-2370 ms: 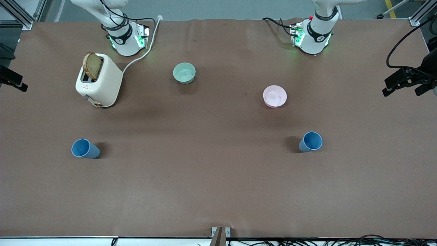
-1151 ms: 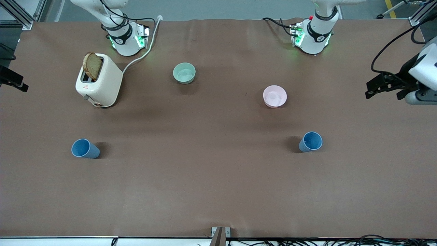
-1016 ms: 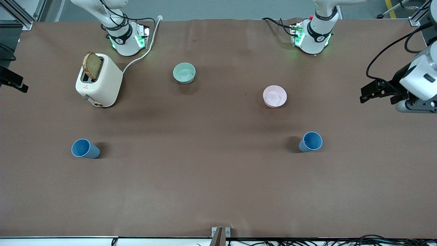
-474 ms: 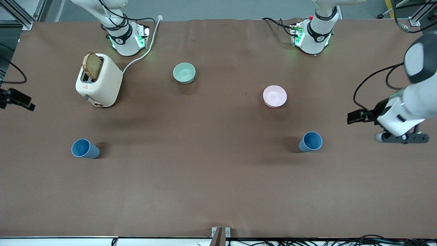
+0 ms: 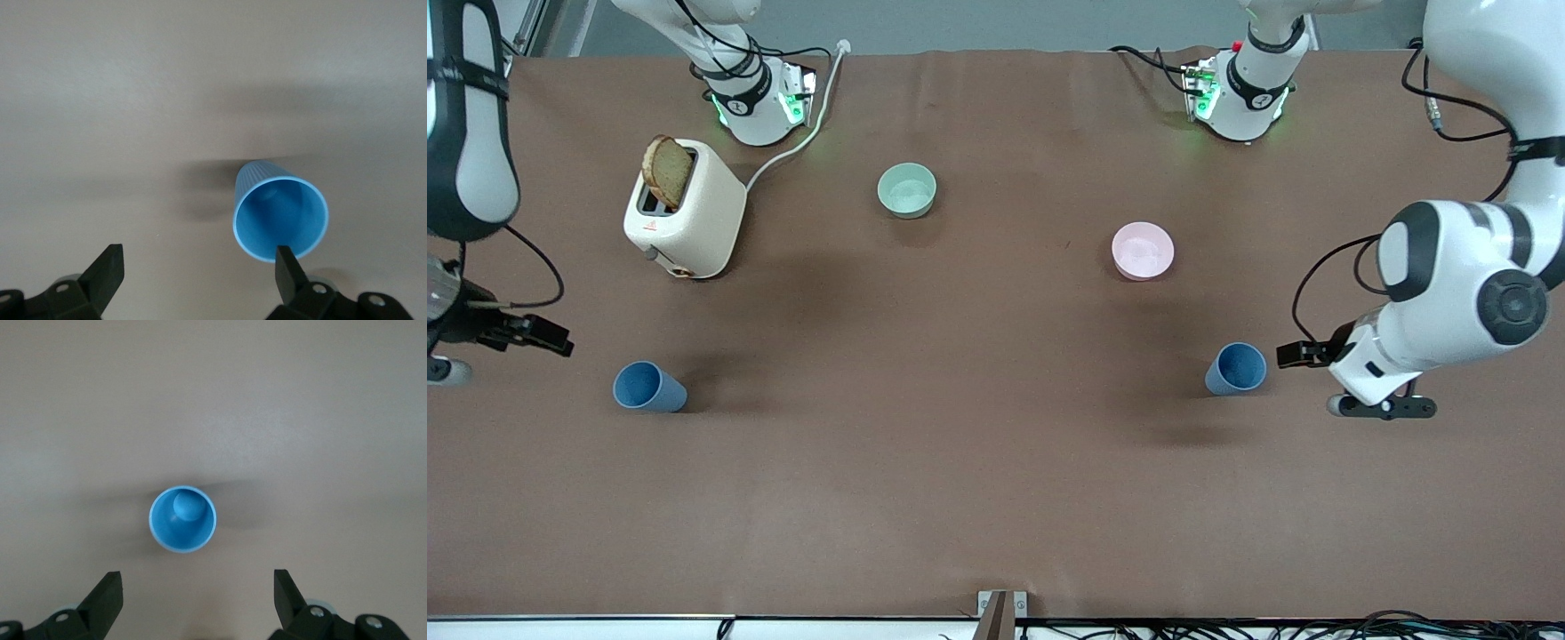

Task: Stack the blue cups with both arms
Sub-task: 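Reach the left and right grippers down to the two blue cups, then lift the blue cup with the left gripper while the right gripper grasps its cup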

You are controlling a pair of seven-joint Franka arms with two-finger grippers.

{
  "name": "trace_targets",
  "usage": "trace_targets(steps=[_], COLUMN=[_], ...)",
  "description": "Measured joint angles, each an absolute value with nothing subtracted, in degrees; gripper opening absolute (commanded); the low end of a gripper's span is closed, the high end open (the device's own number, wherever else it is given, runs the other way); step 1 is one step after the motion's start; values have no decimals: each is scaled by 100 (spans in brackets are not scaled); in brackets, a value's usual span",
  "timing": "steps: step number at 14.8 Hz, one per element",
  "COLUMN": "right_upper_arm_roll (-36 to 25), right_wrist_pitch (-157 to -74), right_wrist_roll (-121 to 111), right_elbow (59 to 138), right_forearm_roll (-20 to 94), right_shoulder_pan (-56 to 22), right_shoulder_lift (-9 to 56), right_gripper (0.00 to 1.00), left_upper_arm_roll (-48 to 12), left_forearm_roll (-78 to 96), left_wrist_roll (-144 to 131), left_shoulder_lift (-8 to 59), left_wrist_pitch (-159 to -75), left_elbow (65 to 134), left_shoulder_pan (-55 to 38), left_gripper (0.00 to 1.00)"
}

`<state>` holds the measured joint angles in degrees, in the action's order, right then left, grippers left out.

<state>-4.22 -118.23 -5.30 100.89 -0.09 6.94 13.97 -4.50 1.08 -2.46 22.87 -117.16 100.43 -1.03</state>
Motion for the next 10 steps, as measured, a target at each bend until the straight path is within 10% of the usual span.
trace_targets(steps=[6,10], right_upper_arm_roll=[-426,-419], right_wrist_pitch=[-12697,-12921], right_wrist_roll=[-510,-506], right_elbow=[10115,10175], right_forearm_roll=[-7,2], right_shoulder_pan=[781,790], right_shoulder_lift=[2312,2589], right_gripper=[100,99], left_upper_arm_roll=[-451,-452], left_forearm_roll=[108,108], left_wrist_roll=[-255,-255], left_shoulder_lift=[2843,2932], left_wrist_pitch=[-12380,-12396], left_elbow=[10286,10286], left_shoulder_pan=[-208,-214], left_gripper=[95,22])
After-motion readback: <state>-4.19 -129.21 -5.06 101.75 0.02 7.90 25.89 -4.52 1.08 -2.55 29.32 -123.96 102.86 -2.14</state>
